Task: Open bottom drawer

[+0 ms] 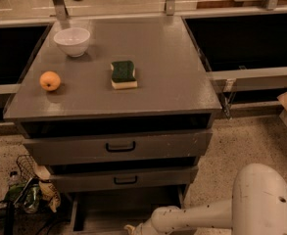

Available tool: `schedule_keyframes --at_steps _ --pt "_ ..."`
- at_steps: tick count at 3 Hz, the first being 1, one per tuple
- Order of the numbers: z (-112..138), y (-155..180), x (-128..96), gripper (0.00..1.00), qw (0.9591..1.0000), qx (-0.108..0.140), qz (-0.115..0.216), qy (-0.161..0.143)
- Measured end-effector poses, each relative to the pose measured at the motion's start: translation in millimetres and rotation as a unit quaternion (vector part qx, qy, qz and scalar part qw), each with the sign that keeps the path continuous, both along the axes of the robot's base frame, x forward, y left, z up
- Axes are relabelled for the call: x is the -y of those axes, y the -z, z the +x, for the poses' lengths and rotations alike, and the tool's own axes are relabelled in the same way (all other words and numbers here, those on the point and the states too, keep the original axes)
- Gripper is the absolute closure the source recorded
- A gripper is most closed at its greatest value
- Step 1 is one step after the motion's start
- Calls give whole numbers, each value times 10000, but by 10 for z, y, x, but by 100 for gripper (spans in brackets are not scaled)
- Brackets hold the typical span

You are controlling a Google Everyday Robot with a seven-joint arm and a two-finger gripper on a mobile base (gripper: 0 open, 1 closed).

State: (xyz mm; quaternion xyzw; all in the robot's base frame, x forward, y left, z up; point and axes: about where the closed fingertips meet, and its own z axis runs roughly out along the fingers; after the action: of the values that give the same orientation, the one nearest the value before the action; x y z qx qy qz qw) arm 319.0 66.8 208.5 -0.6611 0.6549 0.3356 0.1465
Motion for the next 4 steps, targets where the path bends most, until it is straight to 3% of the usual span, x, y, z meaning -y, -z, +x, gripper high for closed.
schedule_keyframes --at_steps 2,3,4 --pt "-39 -102 -27 0 9996 -50 155 -235" --pt "-39 -103 -27 0 9996 -49 155 -234" --pt "-4 -155 35 0 9999 156 46 -37"
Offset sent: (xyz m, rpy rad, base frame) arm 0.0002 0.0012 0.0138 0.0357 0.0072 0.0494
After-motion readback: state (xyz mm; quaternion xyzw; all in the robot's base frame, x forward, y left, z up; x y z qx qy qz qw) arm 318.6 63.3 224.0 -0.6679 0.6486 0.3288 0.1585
